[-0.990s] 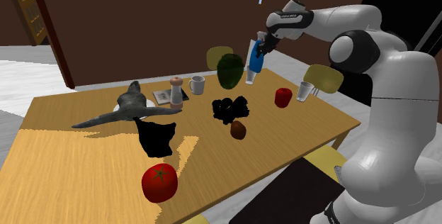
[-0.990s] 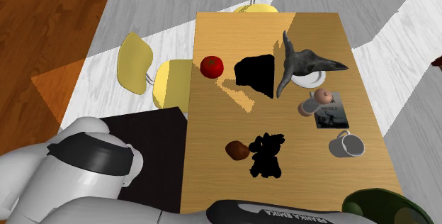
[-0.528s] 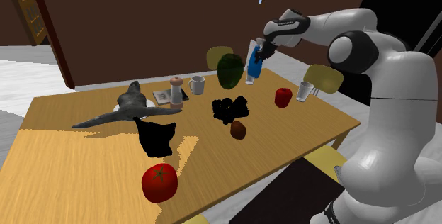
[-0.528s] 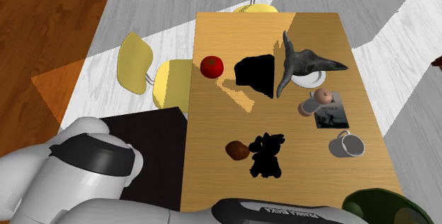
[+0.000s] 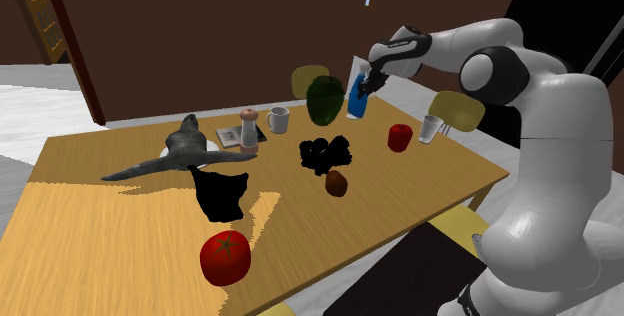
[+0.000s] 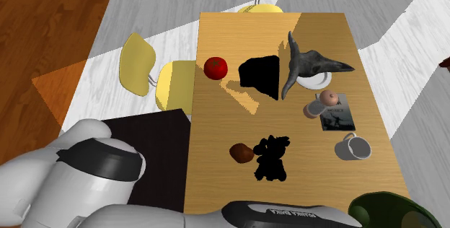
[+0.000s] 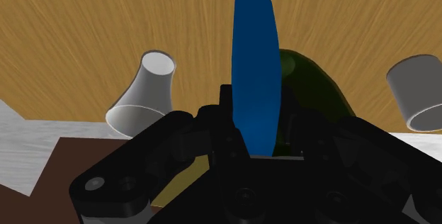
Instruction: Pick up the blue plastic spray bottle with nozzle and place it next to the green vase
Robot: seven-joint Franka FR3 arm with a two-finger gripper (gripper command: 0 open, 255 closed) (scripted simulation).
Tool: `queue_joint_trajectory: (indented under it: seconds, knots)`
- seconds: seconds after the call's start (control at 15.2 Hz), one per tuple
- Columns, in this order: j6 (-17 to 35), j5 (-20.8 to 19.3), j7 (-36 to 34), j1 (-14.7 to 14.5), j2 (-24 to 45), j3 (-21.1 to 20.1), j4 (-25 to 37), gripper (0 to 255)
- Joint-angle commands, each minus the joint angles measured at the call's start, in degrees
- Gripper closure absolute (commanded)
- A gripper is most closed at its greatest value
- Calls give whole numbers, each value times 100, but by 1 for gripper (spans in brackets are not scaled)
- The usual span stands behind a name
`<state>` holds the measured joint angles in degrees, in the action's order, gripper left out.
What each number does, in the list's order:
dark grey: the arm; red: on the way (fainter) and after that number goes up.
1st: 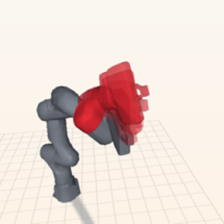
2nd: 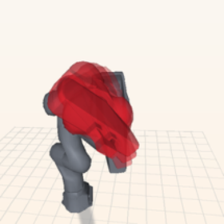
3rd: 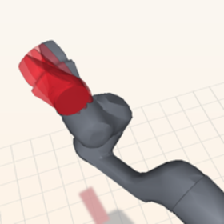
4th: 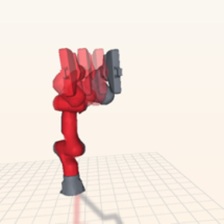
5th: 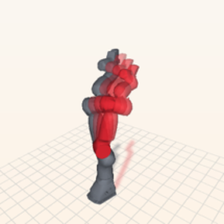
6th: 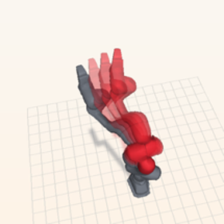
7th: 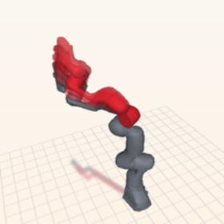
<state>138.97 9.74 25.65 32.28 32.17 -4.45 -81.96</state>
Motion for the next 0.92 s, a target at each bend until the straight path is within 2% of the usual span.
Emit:
queue_joint_trajectory:
  seconds: [0.0, 0.86]
  knots:
    - [140, 17, 31, 6, 29, -9, -108, 255]
    - [899, 105, 206, 33, 451, -71, -454, 255]
